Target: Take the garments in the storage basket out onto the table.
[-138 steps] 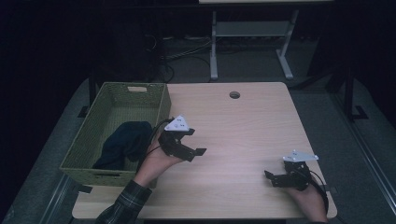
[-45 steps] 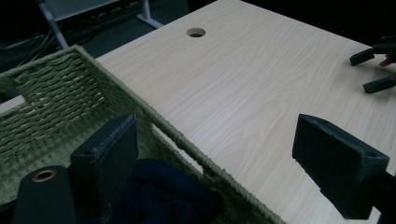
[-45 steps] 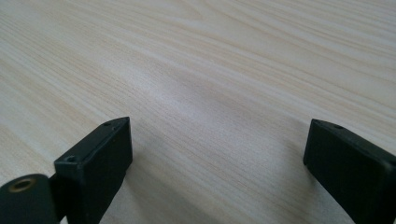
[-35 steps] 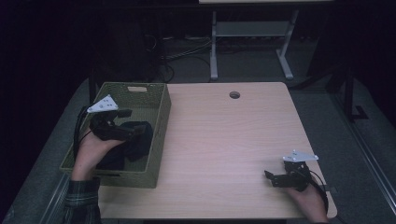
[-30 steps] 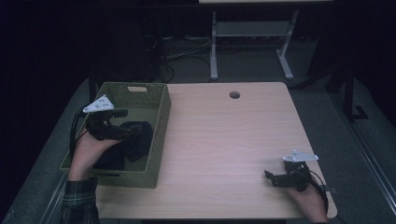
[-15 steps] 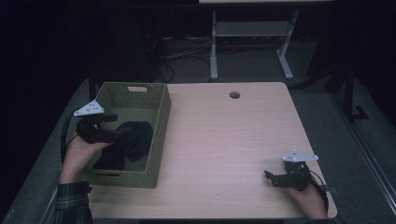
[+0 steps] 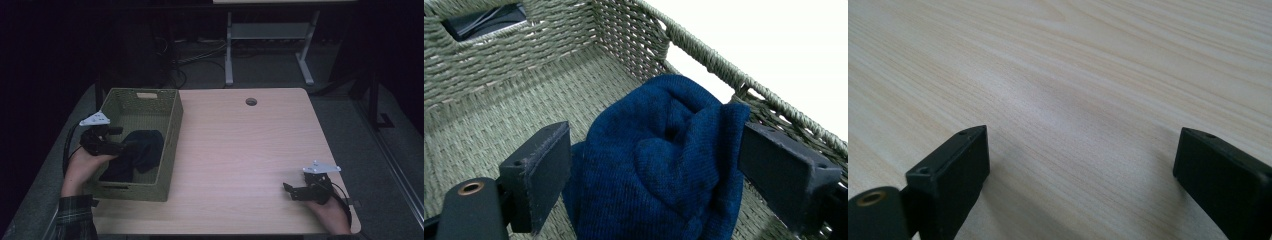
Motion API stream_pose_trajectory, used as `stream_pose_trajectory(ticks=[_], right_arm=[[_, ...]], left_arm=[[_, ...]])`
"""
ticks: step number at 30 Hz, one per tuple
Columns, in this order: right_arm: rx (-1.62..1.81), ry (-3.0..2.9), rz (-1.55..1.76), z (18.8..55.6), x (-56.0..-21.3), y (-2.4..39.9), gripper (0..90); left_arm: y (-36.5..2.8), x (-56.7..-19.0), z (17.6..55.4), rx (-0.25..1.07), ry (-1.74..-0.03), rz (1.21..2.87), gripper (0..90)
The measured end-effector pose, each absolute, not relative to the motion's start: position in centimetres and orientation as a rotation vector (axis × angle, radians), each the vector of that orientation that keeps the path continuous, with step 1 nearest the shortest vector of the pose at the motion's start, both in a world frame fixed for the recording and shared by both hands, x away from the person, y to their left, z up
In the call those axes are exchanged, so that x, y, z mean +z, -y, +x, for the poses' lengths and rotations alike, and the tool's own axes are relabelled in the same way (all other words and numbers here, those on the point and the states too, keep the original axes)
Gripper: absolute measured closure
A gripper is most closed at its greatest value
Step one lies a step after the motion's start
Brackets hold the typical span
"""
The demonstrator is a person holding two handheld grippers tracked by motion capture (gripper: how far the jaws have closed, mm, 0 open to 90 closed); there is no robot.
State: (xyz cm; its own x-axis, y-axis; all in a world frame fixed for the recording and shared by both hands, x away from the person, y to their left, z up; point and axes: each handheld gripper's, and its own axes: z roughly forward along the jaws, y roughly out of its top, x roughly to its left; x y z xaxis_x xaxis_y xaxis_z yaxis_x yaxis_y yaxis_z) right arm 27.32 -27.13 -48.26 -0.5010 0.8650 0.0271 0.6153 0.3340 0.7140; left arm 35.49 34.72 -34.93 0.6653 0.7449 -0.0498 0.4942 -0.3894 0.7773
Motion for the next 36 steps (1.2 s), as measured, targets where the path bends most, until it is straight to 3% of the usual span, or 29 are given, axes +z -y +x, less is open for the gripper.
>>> stream_pose_trajectory(ticks=[36], right_arm=[[0.966,-2.249,1.309,27.3,-48.3,27.1,7.5]], left_arm=[[-34.4,-38.4,36.6,0.275,-0.971,2.247,14.7]])
